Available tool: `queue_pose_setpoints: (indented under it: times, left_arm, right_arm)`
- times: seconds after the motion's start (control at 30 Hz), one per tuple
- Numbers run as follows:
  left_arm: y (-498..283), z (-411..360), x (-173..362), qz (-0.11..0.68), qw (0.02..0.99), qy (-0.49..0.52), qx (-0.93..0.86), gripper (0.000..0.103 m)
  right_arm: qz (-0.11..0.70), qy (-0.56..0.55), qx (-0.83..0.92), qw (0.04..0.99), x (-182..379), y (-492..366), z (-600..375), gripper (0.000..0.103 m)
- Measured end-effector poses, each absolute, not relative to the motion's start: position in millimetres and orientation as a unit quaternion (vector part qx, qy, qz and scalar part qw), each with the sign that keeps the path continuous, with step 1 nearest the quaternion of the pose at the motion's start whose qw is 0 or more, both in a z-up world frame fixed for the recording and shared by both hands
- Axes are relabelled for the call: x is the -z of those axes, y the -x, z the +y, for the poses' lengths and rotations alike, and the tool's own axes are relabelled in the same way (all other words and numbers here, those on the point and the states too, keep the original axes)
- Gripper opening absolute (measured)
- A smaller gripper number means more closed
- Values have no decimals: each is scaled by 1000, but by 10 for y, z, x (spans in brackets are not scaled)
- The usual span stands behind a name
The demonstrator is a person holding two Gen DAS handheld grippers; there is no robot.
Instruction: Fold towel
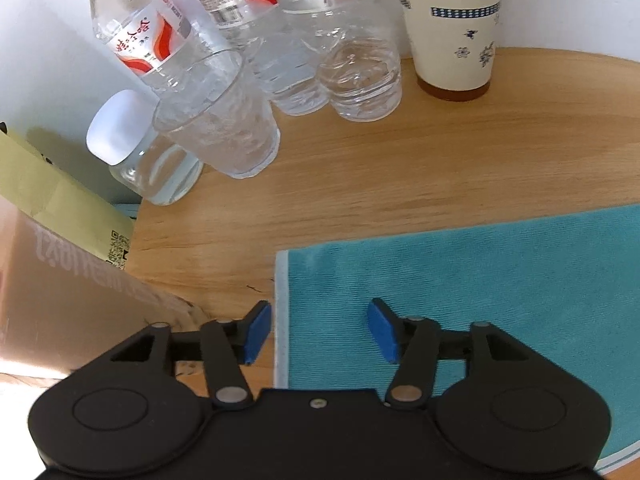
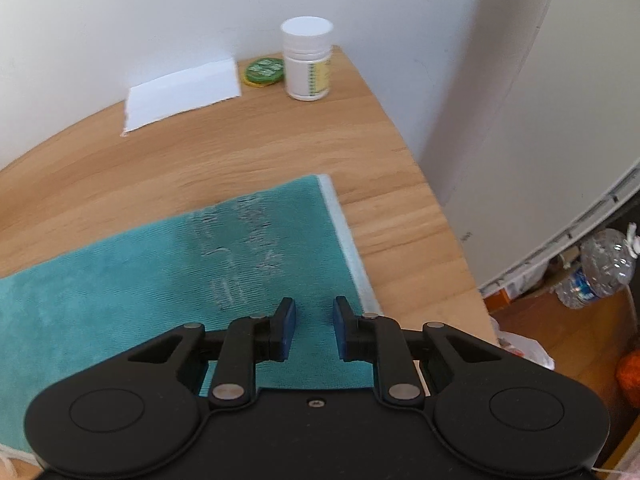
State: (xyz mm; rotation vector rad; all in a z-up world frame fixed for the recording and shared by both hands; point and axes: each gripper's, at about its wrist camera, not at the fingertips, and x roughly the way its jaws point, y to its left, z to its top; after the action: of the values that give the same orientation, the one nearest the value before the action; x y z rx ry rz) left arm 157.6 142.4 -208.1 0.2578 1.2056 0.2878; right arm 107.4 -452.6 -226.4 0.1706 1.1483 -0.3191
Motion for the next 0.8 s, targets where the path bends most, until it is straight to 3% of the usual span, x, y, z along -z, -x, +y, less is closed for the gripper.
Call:
queue_pose_setpoints:
  times: [0.1,0.57,0.67,0.8]
  left_arm:
    - [-1571,1474,2084,563,807,-109,-140,65]
    - [-1111,1570,1778,543,824,-70,-145,66]
    - [-985,1598,1785,541,824,-69,-153,76]
    - [-918,1691,1838,547,818,-51,-172,77]
  right_arm:
    - [537,-85,155,825,2272,-1063,-4574,24]
    - [504,-110,137,846,1909,-769,-4802,29]
    - [497,-100,119,854,1879,-839,-4797,33]
    - [504,-96,101,852,1934,-999,-4806,33]
